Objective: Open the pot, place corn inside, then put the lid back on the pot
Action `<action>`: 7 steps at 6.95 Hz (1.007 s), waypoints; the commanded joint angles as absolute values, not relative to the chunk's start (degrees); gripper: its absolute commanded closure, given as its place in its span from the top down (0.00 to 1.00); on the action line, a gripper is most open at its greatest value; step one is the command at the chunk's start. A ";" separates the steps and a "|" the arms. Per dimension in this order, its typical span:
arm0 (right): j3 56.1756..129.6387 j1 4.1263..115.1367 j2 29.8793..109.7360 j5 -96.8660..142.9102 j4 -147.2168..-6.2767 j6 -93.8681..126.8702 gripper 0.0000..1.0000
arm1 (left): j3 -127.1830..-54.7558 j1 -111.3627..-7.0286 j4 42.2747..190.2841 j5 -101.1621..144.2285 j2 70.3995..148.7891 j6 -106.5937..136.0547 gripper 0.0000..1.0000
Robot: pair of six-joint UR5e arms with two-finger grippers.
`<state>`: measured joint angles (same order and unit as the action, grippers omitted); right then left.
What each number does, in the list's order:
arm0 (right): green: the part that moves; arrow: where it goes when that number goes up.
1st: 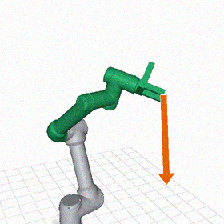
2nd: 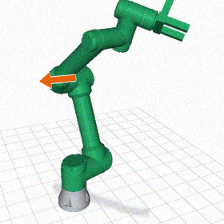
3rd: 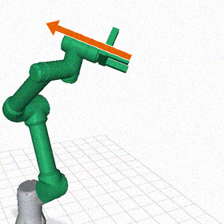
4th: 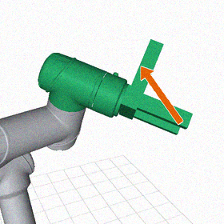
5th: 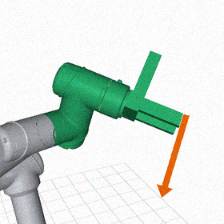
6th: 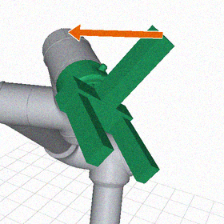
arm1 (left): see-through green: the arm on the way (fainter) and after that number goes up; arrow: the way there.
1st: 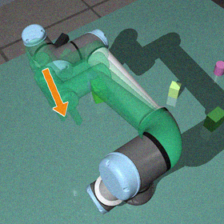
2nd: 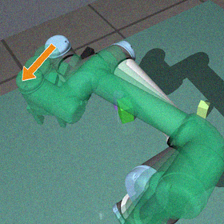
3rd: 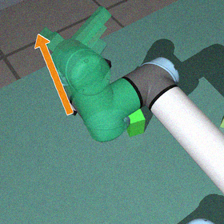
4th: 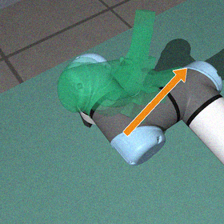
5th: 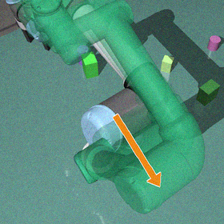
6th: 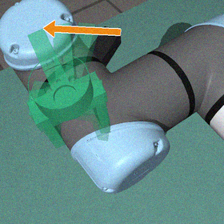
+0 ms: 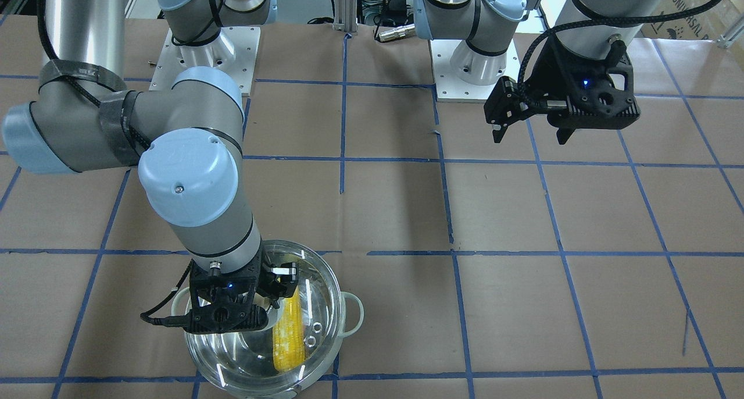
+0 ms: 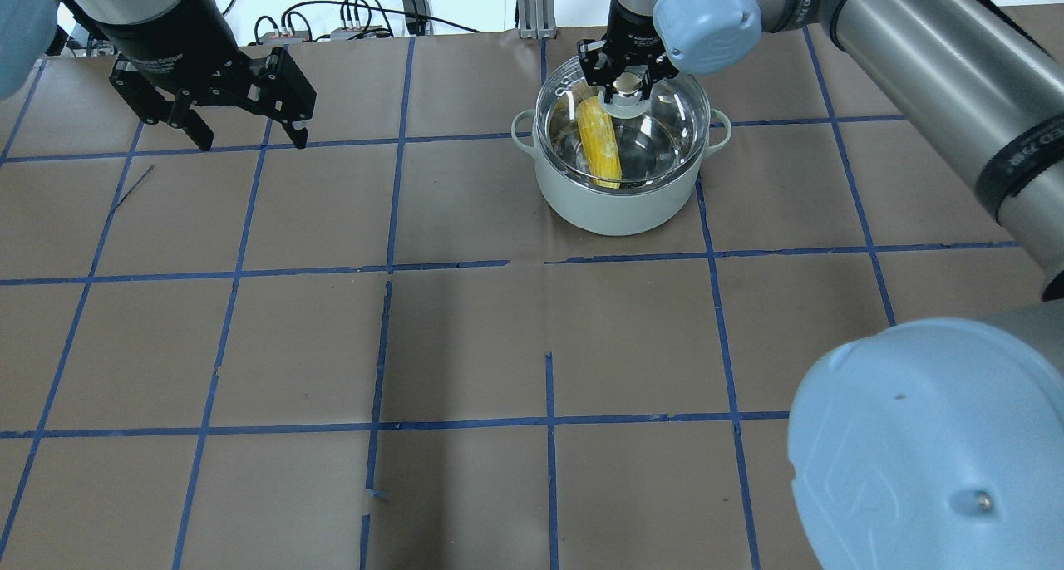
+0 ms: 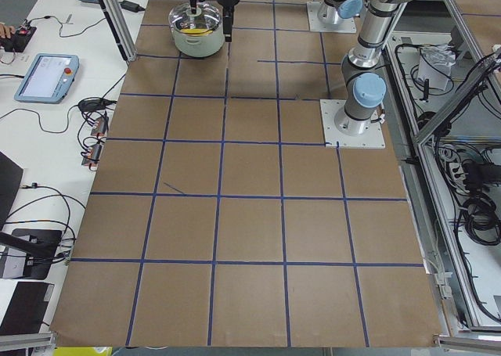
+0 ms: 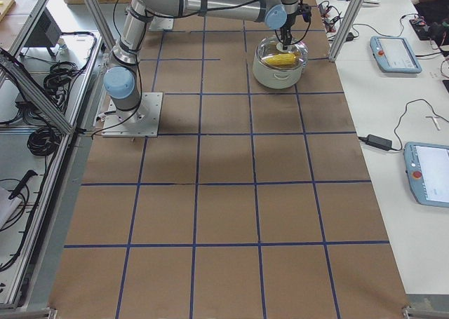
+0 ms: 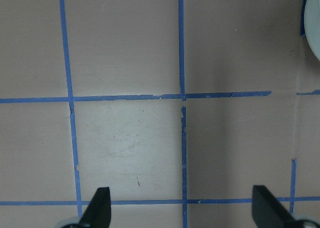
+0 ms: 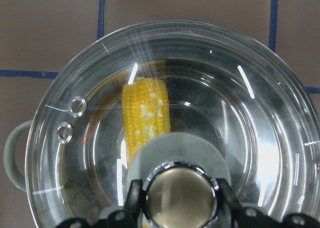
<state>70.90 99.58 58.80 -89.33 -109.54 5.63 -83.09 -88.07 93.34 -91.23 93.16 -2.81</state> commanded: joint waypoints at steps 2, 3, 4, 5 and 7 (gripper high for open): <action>71.02 99.58 58.80 -89.30 -109.60 5.45 0.35 | -83.14 -88.15 93.34 -91.23 93.08 -2.81 1.00; 71.02 99.58 58.89 -89.30 -109.51 5.45 0.34 | -83.14 -88.15 93.34 -91.23 93.08 -2.81 1.00; 70.93 99.58 58.89 -89.30 -108.64 5.45 0.34 | -83.14 -88.15 93.34 -91.23 93.08 -2.81 1.00; 70.84 99.49 58.97 -89.30 -108.28 5.45 0.33 | -83.14 -88.15 93.34 -91.23 93.08 -2.81 1.00; 70.93 99.58 58.97 -89.30 -108.28 5.45 0.33 | -83.14 -88.15 93.25 -91.23 93.16 -2.81 1.00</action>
<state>70.88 99.52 58.96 -89.30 -108.35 5.45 -83.14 -88.15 93.28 -91.23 93.13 -2.81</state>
